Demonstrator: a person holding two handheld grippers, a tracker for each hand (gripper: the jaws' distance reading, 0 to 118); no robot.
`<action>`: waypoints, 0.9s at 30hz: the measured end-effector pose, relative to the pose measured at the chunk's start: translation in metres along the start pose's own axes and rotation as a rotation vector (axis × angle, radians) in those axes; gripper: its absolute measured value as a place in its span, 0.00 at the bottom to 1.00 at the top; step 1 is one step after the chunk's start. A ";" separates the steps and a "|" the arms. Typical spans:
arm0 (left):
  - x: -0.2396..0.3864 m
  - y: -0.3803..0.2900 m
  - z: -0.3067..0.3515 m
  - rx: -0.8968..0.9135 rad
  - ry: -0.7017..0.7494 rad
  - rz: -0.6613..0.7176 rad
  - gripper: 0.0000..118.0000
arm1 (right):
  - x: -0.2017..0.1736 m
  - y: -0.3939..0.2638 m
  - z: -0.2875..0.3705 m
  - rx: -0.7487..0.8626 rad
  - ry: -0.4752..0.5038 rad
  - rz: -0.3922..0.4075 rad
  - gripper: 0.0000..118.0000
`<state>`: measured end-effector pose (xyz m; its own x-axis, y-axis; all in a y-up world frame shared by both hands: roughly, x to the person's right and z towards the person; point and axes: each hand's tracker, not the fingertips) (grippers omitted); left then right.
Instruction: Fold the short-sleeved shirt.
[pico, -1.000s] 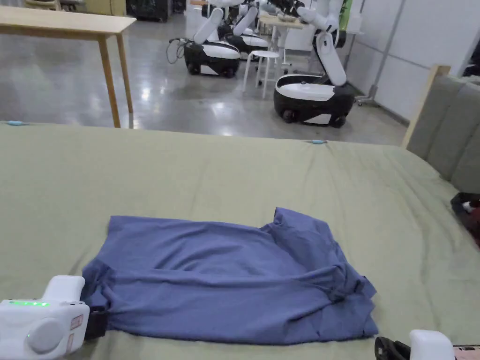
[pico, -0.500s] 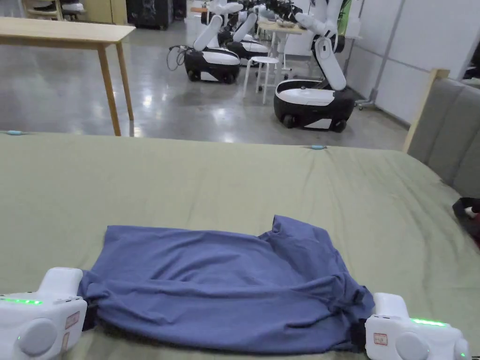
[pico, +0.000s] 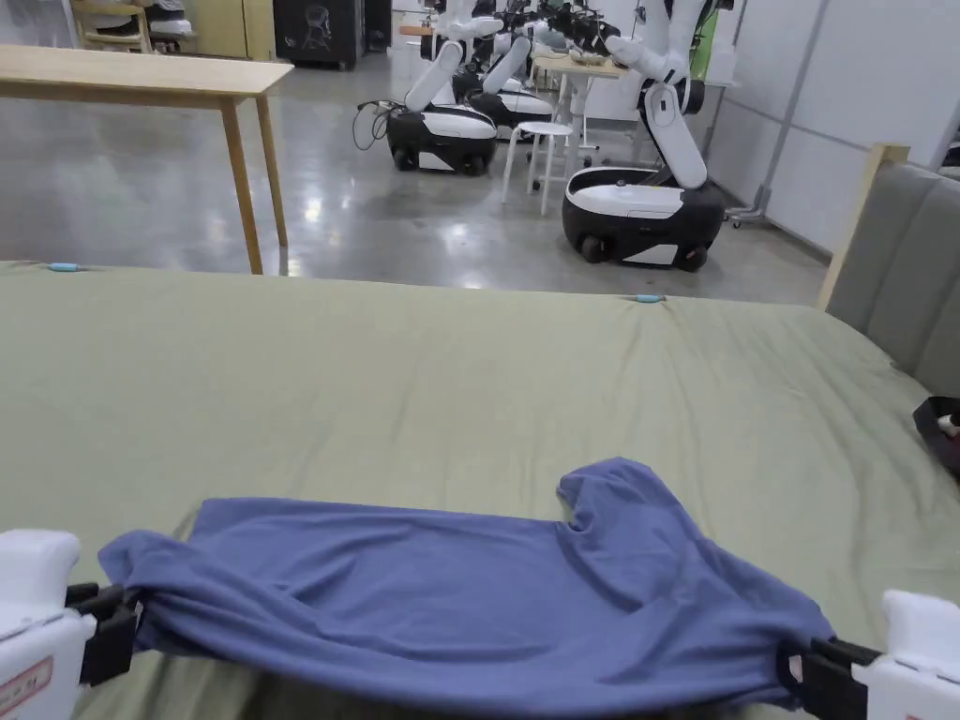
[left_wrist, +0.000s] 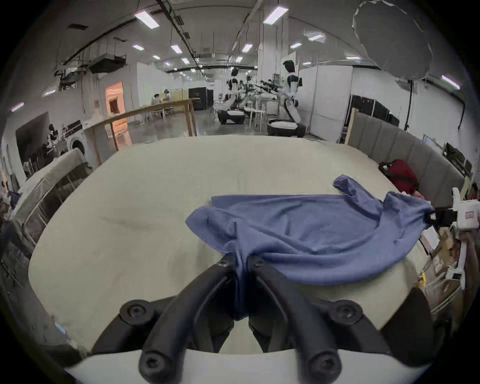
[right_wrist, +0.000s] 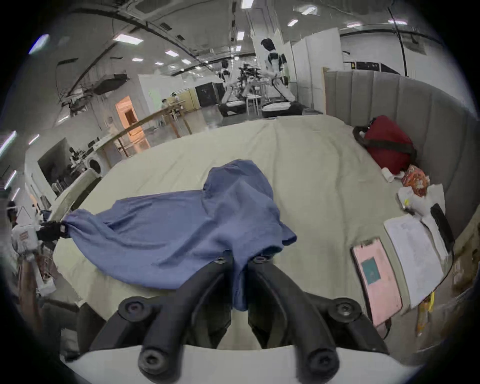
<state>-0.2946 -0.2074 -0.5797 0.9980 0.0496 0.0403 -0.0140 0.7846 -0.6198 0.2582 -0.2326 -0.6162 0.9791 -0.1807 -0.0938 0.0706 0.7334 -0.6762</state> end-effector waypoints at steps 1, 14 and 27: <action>-0.001 -0.011 0.003 -0.025 0.004 0.013 0.04 | 0.000 -0.011 0.001 -0.011 0.000 -0.002 0.09; 0.017 -0.095 0.041 0.234 0.162 -0.038 1.00 | -0.016 -0.078 0.007 0.094 -0.050 0.063 0.96; 0.068 -0.041 0.019 0.279 0.118 -0.111 0.03 | -0.122 -0.027 0.023 0.498 0.019 0.226 0.04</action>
<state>-0.2275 -0.2240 -0.5367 0.9945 -0.1047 -0.0058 0.0948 0.9213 -0.3771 0.1414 -0.2154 -0.5700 0.9770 0.0093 -0.2131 -0.0551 0.9761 -0.2100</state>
